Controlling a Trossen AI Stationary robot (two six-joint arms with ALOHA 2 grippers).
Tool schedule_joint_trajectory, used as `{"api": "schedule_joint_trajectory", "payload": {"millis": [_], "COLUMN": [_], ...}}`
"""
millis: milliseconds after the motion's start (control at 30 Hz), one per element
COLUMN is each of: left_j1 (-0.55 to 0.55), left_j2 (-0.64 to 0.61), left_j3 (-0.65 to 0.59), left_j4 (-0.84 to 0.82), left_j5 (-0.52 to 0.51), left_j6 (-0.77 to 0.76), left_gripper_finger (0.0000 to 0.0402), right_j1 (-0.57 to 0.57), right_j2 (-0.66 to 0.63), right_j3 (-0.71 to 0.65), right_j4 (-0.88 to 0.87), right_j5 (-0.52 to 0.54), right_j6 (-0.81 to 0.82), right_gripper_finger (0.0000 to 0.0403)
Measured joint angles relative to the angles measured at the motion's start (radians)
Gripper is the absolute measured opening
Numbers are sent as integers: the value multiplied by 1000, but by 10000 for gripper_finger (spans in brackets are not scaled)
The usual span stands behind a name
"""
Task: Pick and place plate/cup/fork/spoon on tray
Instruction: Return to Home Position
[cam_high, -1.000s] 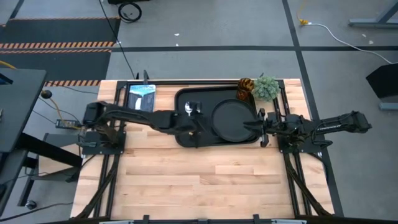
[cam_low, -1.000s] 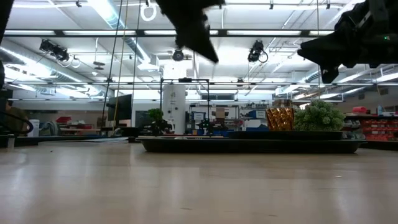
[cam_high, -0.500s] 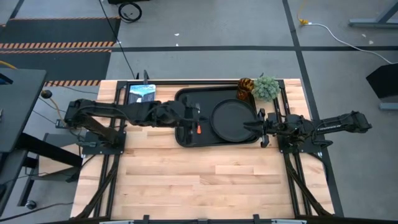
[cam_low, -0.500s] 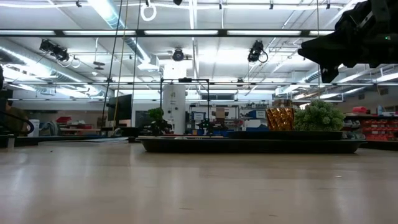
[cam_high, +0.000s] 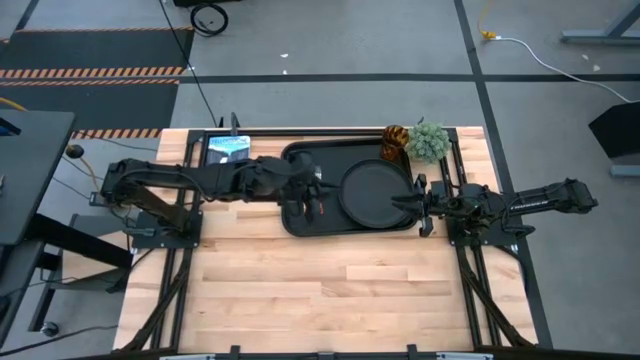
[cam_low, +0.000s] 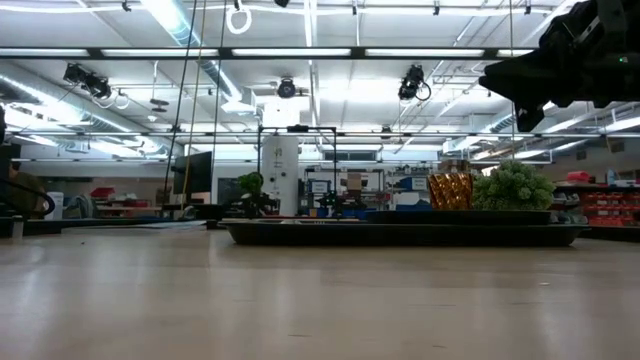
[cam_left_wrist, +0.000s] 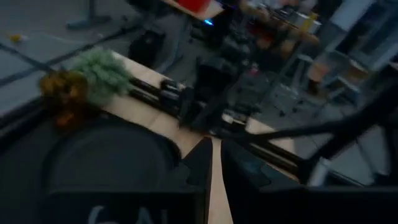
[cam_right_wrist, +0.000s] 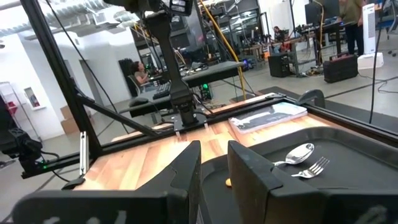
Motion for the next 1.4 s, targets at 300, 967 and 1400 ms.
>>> {"api": "schedule_joint_trajectory", "payload": {"millis": [300,967,1400], "left_j1": [-110,-373,-412], "left_j2": [-83,-213,-591], "left_j3": [-2,-27,-699], "left_j4": [-190,-194,262], "left_j5": [-109,-146,180], "left_j6": [157,575,429], "left_gripper_finger": [41,41,41], "right_j1": [0,0,0], "right_j2": [0,0,0], "right_j3": [0,0,0], "right_j4": [0,-1,-1], "right_j5": [0,0,0], "right_j6": [0,0,0], "right_gripper_finger": [87,88,88]}}
